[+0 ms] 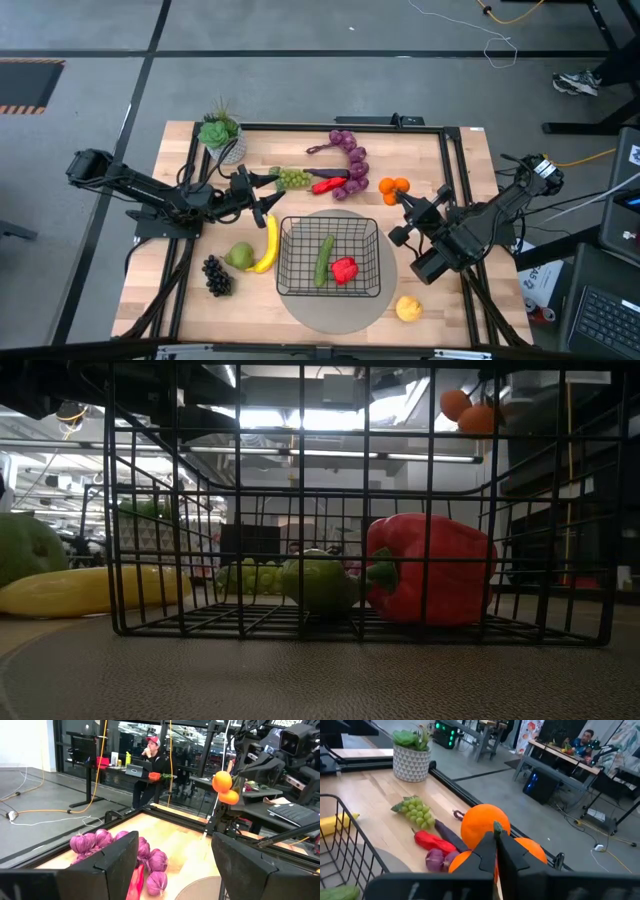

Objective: Build produce basket
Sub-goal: Put the orange tangerine into the wire basket

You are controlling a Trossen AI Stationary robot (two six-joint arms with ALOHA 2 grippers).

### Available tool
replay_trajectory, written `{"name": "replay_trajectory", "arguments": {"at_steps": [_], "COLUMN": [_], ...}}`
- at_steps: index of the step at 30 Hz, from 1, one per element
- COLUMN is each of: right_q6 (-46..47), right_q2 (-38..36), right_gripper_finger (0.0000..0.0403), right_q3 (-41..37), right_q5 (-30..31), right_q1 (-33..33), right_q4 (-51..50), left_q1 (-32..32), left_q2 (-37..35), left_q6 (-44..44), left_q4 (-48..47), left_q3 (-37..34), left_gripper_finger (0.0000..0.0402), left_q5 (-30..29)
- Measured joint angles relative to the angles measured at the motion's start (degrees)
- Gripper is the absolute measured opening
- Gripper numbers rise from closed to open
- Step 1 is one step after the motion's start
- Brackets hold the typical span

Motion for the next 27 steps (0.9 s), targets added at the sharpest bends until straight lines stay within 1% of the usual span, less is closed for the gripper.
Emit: {"name": "replay_trajectory", "arguments": {"at_steps": [3,7,10,13,17,20,23,25,27], "right_q6": [0.0,0.0,0.0,-5.0,-19.1,-33.3,-47.3,-54.2,-59.6], "right_q2": [0.0,0.0,0.0,0.0,0.0,0.0,0.0,0.0,0.0], "right_gripper_finger": [0.0,0.0,0.0,0.0,0.0,0.0,0.0,0.0,0.0], "right_q3": [0.0,0.0,0.0,0.0,0.0,0.0,0.0,0.0,0.0], "right_q5": [0.8,0.3,-2.8,-6.7,-11.1,-13.9,-18.1,-21.2,-23.5], "right_q1": [0.0,0.0,0.0,-0.1,-0.7,-1.7,-3.0,-4.1,-5.1], "right_q4": [1.3,3.1,5.3,10.1,21.9,32.9,42.4,46.5,48.2], "left_q1": [0.0,0.0,0.0,0.0,0.0,0.0,0.0,0.0,0.0], "left_q2": [0.0,0.0,0.0,0.0,0.0,0.0,0.0,0.0,0.0], "left_q6": [0.0,0.0,0.0,0.0,0.0,0.0,0.0,0.0,0.0], "left_q4": [0.0,0.0,0.0,0.0,0.0,0.0,0.0,0.0,0.0], "left_q3": [0.0,0.0,0.0,0.0,0.0,0.0,0.0,0.0,0.0], "left_gripper_finger": [0.0247,0.0247,0.0247,0.0247,0.0247,0.0247,0.0247,0.0247,0.0247], "left_q5": [0.0,0.0,0.0,-0.4,-0.5,-0.5,-0.5,-0.5,-0.5]}}
